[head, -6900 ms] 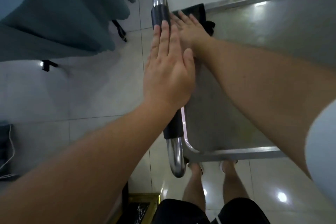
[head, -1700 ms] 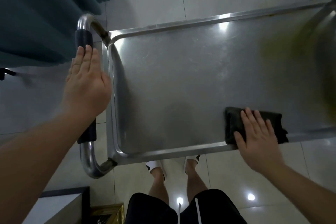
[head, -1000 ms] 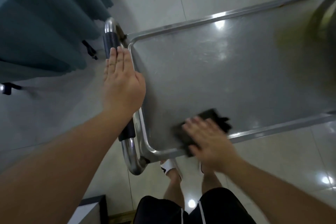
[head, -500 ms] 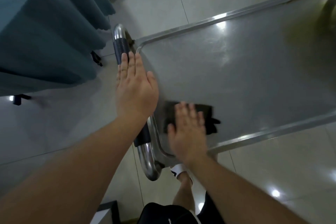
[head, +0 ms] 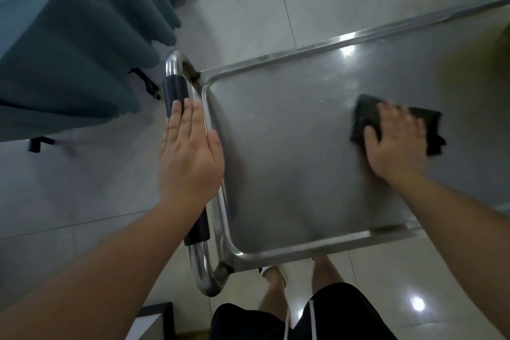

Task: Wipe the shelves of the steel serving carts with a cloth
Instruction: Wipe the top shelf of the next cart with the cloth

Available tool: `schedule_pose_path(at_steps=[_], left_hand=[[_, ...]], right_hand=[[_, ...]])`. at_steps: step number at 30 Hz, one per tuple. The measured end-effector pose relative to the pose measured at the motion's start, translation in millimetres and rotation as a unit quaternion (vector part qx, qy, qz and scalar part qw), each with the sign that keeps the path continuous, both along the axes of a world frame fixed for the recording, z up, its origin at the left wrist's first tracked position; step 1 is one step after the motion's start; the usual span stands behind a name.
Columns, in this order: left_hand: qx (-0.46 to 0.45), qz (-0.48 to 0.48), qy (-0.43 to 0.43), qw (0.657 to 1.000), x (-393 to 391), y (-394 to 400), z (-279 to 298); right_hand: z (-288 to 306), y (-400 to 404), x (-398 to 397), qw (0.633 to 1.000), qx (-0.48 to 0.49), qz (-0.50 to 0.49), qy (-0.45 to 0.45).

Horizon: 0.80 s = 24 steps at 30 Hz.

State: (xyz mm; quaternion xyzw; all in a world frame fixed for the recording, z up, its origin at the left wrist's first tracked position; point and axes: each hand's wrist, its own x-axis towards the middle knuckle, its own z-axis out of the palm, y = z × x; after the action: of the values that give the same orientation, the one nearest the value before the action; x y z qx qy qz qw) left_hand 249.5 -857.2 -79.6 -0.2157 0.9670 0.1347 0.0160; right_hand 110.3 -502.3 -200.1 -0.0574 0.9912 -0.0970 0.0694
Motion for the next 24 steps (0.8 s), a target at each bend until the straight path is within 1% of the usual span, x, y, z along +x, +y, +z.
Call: schedule_pose_path(at_steps=[2,3,4,5,8,10,11,12,14,16,17,18,19,20,21,22,24], left_hand=[[0.002,0.002,-0.004,1.0,-0.1,-0.2,0.2],[0.004,0.003,-0.005,1.0,-0.1,-0.6,0.3],[0.005,0.003,-0.005,1.0,0.0,-0.9,0.1],[0.005,0.003,-0.005,1.0,-0.1,-1.3,-0.3],[0.004,0.006,-0.007,1.0,-0.8,-0.8,-1.1],[-0.001,0.009,-0.009,1.0,0.5,0.0,-0.2],[-0.002,0.009,-0.01,1.0,1.3,0.7,0.2],[-0.003,0.01,-0.01,1.0,2.1,1.5,0.4],[-0.007,0.009,-0.011,1.0,2.3,2.0,0.1],[-0.01,0.003,-0.016,1.0,3.3,1.3,0.8],[-0.007,-0.001,-0.017,1.0,3.0,0.2,0.8],[-0.002,-0.003,-0.02,1.0,2.5,-0.3,1.3],[0.003,-0.003,-0.022,1.0,1.7,-0.8,1.5],[0.006,-0.002,-0.023,1.0,1.1,-1.0,1.3],[0.008,0.001,-0.023,1.0,0.7,-1.1,1.5],[0.01,0.002,-0.022,1.0,0.4,-1.1,1.1],[0.01,0.001,-0.019,1.0,0.4,-1.3,0.2]], right_hand=[[2.2,-20.1,-10.7,0.983,0.006,-0.178,-0.034],[3.3,-41.5,-7.9,0.972,0.002,-0.23,-0.039],[3.7,-67.4,-0.5,0.969,-0.013,-0.243,-0.033],[2.7,-95.9,11.1,0.975,-0.035,-0.219,-0.017],[3.7,-181.0,66.1,0.995,-0.072,-0.068,-0.007],[8.9,-224.3,102.4,0.994,-0.089,0.061,-0.033],[10.9,-237.8,117.6,0.984,-0.084,0.148,-0.057],[11.7,-244.1,128.0,0.965,-0.071,0.241,-0.073],[8.4,-235.4,126.5,0.916,-0.054,0.389,-0.085],[3.6,-204.6,111.2,0.872,-0.052,0.481,-0.08],[1.7,-183.2,99.3,0.857,-0.049,0.509,-0.07],[-1.0,-158.1,85.2,0.85,-0.043,0.521,-0.061],[-3.1,-130.5,67.1,0.855,-0.04,0.515,-0.047],[-4.6,-102.5,45.6,0.872,-0.042,0.486,-0.035],[-4.4,-76.1,21.3,0.899,-0.043,0.436,-0.031],[-4.1,-53.2,-4.2,0.929,-0.037,0.367,-0.031],[-1.0,-22.2,-52.9,0.982,-0.02,0.185,-0.011]])
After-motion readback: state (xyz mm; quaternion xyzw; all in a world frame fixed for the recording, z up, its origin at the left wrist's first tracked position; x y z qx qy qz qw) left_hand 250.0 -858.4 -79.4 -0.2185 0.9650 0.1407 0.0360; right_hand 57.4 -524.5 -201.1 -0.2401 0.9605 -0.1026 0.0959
